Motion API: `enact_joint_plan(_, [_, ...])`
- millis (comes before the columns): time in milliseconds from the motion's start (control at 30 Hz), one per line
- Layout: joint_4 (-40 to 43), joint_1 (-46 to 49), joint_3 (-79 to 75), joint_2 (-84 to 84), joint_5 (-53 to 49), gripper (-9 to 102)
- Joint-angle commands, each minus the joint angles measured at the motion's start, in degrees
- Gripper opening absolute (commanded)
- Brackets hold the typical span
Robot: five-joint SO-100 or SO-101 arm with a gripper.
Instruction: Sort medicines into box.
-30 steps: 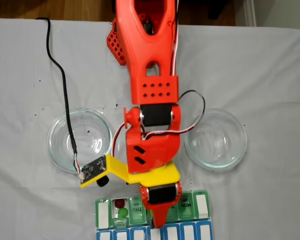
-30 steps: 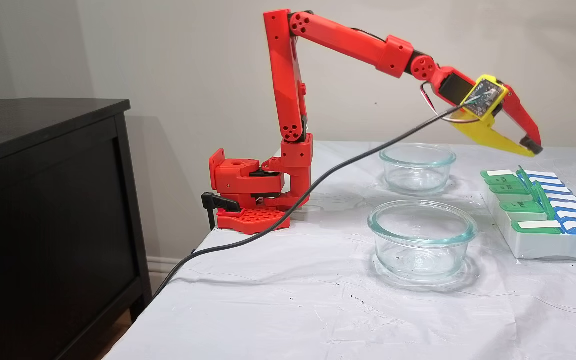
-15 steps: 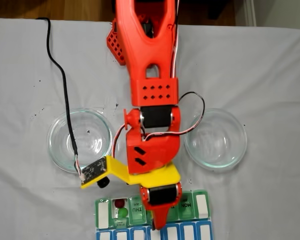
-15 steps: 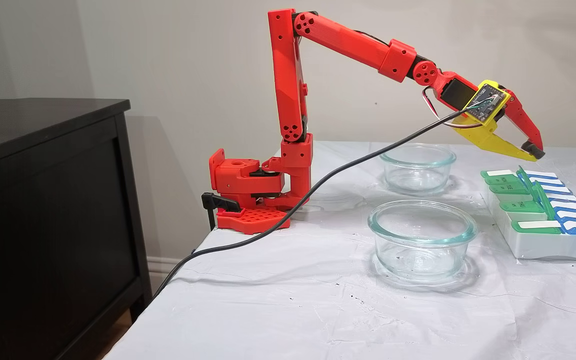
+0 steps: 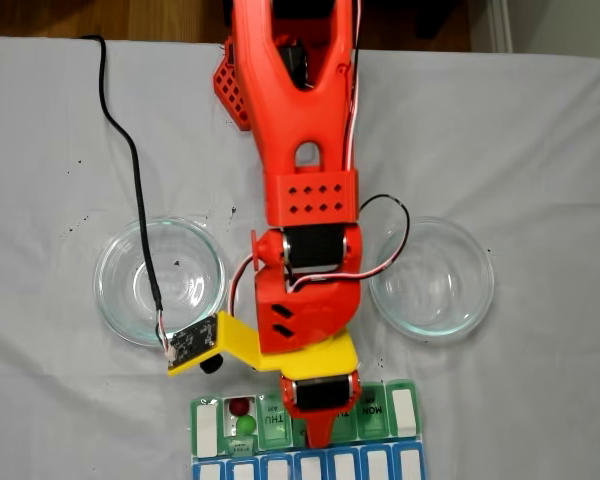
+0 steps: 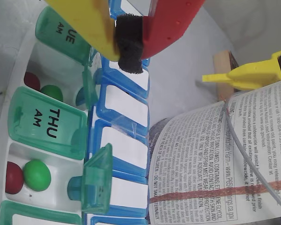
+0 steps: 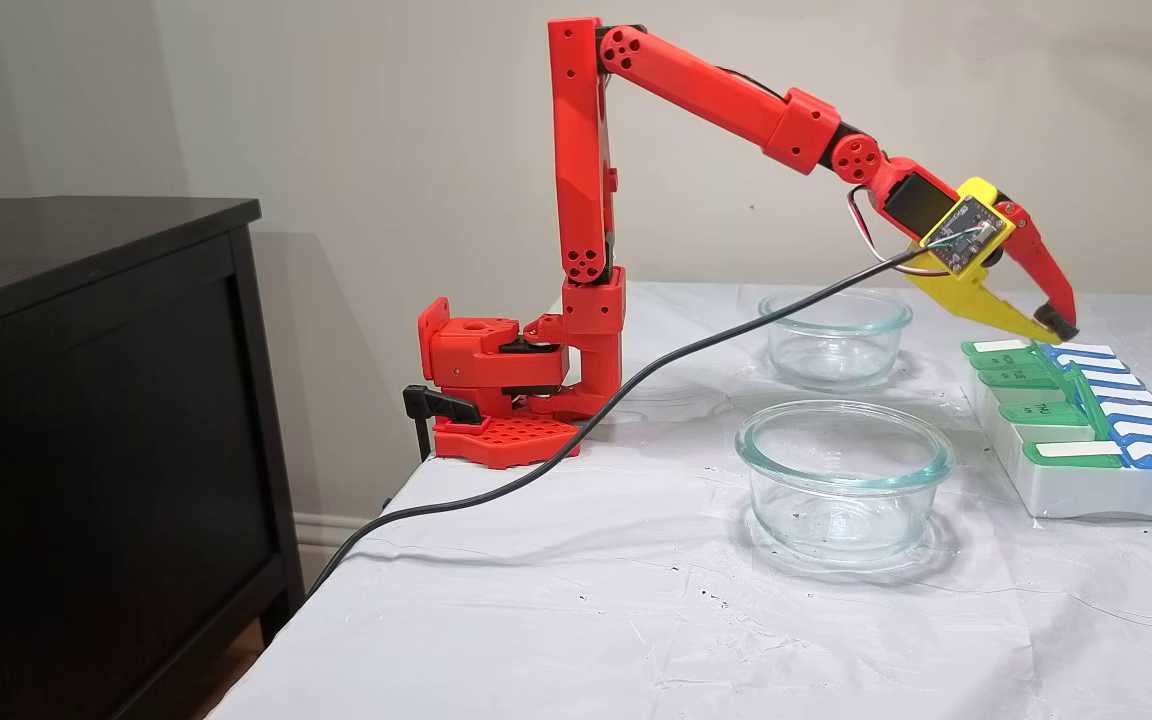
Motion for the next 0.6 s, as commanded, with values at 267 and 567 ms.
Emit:
enact_joint_plan(267, [7.82, -0.62, -6.68, -0.44, 0.44, 0])
enact_joint_plan(567, [7.56, -0.09, -6.50, -2.29, -0.88, 0])
